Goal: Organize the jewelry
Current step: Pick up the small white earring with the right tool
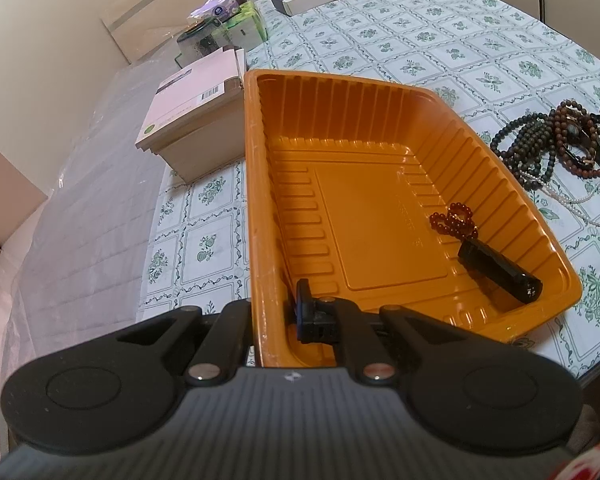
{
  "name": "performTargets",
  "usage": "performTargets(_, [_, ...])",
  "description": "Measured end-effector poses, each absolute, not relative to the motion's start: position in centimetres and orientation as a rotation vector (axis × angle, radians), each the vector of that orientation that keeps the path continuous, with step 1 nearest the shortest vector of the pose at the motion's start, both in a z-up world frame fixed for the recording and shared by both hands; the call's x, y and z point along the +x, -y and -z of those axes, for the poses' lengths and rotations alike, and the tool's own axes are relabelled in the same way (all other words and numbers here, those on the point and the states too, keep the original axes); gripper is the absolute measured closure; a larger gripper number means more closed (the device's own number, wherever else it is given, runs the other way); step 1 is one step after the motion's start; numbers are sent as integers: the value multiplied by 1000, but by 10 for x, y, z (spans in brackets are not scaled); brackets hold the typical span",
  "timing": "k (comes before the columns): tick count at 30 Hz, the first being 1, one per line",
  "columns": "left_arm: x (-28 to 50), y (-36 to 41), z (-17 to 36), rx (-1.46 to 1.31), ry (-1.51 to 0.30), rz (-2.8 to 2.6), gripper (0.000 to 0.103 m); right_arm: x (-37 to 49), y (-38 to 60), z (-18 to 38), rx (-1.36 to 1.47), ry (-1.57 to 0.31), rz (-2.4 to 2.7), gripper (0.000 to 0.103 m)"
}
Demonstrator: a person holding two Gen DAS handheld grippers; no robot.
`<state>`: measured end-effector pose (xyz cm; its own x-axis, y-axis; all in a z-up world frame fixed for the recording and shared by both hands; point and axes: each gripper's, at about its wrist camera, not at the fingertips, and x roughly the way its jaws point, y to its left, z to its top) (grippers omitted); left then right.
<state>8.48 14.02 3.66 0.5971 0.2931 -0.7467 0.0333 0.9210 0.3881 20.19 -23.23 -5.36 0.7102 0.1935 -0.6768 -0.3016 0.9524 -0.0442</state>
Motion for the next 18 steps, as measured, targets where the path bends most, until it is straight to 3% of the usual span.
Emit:
performTargets(3, [85,-140,-37,385,-924,-155,99,201,232,55,-153,-738,-282,97])
performTargets(11, [85,-140,-37,387,-922,-155,99,176,213,20,-160,-633,-331,97])
performTargets(18, [84,-139,-37,384,-922,-155,99,139,137,-24,-141,-561,-649,97])
